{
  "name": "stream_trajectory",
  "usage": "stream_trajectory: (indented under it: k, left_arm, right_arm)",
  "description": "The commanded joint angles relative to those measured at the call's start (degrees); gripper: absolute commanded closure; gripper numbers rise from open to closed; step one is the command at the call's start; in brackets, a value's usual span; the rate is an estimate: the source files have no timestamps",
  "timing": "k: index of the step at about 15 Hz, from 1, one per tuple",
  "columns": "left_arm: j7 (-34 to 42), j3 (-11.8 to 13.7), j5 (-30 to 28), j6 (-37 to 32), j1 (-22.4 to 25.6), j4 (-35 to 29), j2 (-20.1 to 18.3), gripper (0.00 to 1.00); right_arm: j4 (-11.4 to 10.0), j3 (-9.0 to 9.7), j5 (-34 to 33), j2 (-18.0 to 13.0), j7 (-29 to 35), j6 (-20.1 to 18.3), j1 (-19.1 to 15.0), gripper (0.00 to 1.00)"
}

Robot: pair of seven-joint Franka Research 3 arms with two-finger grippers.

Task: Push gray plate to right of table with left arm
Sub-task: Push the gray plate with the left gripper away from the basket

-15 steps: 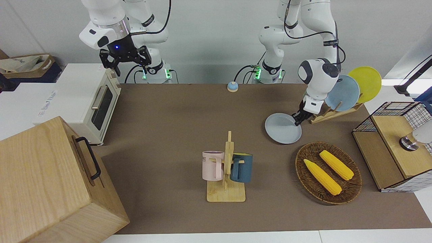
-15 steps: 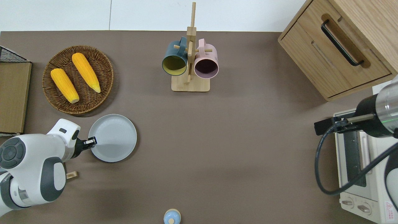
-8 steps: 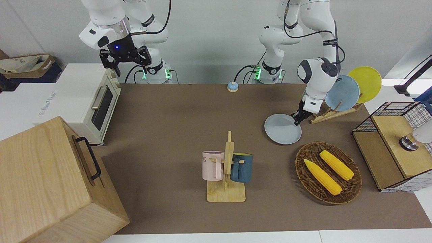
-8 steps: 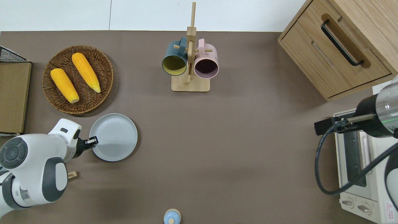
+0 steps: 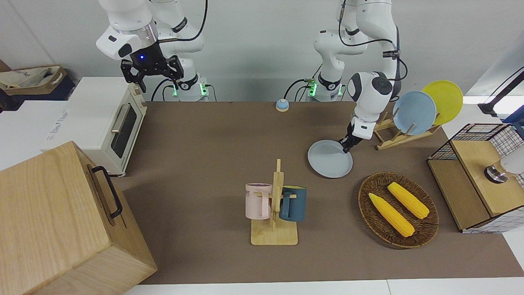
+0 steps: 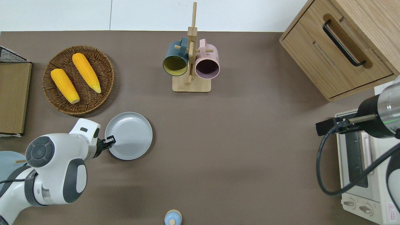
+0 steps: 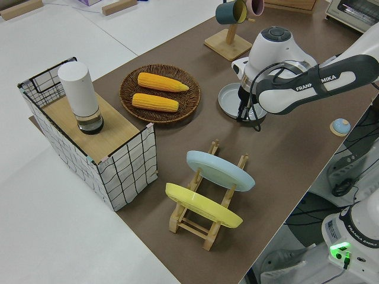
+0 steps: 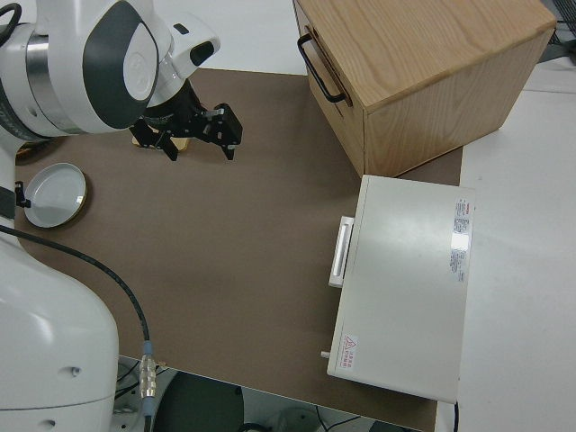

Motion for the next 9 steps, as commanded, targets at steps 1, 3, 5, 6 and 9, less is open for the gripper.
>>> stream_trajectory:
  k: [1, 3, 5, 6, 9]
  left_arm:
    - [-4.5, 0.4, 0.0, 0.6, -4.3, -0.6, 1.7, 1.00]
    - [-6.5, 0.4, 0.0, 0.4, -5.7, -0.6, 1.7, 1.00]
    - [-9.0, 0.3, 0.0, 0.4, -7.9, -0.5, 1.7, 1.00]
    - [-10.3, 0.3, 0.0, 0.4, -9.0, -0.4, 1.7, 1.00]
    - [-13.4, 0.3, 0.0, 0.4, -11.4, 0.0, 1.9, 1.00]
  right_arm:
    - [0.5, 0.77, 0.6, -0.2, 0.1, -0.8, -1.2, 0.017]
    - [0.5, 0.77, 0.6, -0.2, 0.1, -0.8, -1.2, 0.017]
    - [0.5, 0.86, 0.6, -0.2, 0.1, -0.8, -1.2, 0.017]
    - [0.5, 0.77, 0.6, -0.2, 0.1, -0.8, -1.2, 0.017]
    - [0.5, 0.77, 0.6, -0.2, 0.1, -0.8, -1.2, 0.017]
